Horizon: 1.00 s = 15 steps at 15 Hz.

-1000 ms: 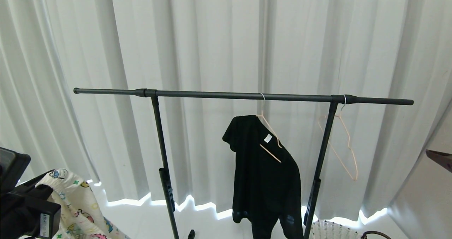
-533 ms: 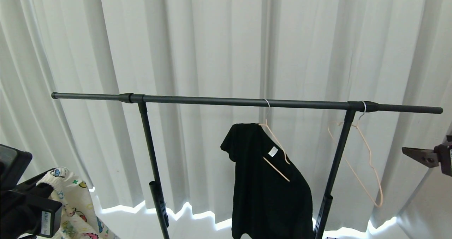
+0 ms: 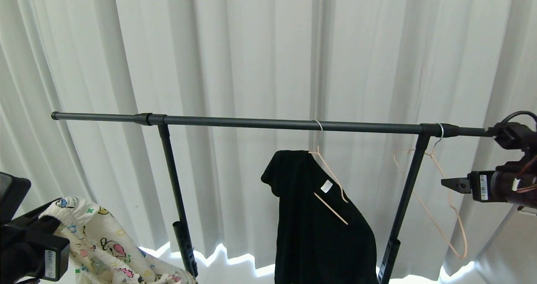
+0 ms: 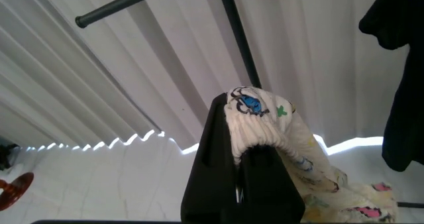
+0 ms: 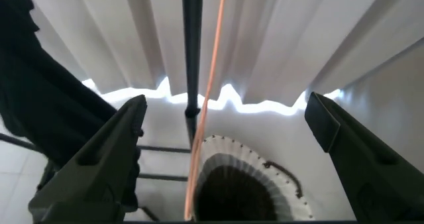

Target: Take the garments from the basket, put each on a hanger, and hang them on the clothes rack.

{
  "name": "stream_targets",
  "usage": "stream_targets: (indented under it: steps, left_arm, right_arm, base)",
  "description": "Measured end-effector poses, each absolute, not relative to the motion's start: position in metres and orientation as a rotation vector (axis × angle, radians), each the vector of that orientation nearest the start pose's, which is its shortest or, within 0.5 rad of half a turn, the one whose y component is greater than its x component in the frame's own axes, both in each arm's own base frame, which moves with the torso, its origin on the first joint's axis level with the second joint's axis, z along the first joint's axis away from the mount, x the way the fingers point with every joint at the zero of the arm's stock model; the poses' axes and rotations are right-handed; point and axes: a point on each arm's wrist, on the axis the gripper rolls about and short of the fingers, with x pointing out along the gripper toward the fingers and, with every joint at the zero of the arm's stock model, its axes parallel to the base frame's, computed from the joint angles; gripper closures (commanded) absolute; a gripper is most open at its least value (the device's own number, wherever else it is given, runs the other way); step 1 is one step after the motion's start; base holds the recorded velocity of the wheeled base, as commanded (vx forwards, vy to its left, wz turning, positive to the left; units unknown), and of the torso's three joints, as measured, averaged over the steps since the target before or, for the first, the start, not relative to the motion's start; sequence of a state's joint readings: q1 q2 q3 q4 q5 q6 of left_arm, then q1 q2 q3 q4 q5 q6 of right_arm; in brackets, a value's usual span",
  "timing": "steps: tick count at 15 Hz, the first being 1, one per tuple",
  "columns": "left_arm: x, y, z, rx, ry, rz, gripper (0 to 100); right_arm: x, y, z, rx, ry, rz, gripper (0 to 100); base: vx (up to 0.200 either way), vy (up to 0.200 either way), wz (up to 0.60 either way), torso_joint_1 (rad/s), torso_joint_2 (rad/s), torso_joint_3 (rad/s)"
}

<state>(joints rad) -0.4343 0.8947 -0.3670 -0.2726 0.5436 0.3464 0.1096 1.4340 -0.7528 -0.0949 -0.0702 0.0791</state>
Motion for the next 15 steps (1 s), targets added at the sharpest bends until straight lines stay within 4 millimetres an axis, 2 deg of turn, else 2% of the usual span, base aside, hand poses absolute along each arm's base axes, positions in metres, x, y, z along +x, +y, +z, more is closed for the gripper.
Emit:
stream_targets:
  steps: [6,9,12,13,15]
  left_arm:
    - [0.095,-0.031,0.204,0.437,0.186,0.078,100]
    - [0.095,-0.031,0.205,0.437,0.183,0.079,100]
    - [0.095,-0.031,0.206,0.485,0.183,0.072,100]
    - [0.095,-0.031,0.206,0.485,0.181,0.071,100]
    - [0.095,-0.032,0.207,0.485,0.178,0.061,100]
  right_arm:
    - [0.279,0.028,0.135,0.027,0.645,-0.073,0]
    - [0.289,0.028,0.119,0.026,0.678,-0.085,0]
    - [0.292,0.028,0.113,0.041,0.693,-0.095,0]
    - [0.293,0.028,0.114,0.045,0.681,-0.094,100]
    - [0.294,0.028,0.114,0.045,0.670,-0.093,100]
  base:
    - [0.000,0.000,0.00,0.000,0.00,0.000]
    - [0.000,0.000,0.00,0.000,0.00,0.000]
    - [0.000,0.000,0.00,0.000,0.00,0.000]
    - [0.000,0.000,0.00,0.000,0.00,0.000]
    - [0.000,0.000,0.00,0.000,0.00,0.000]
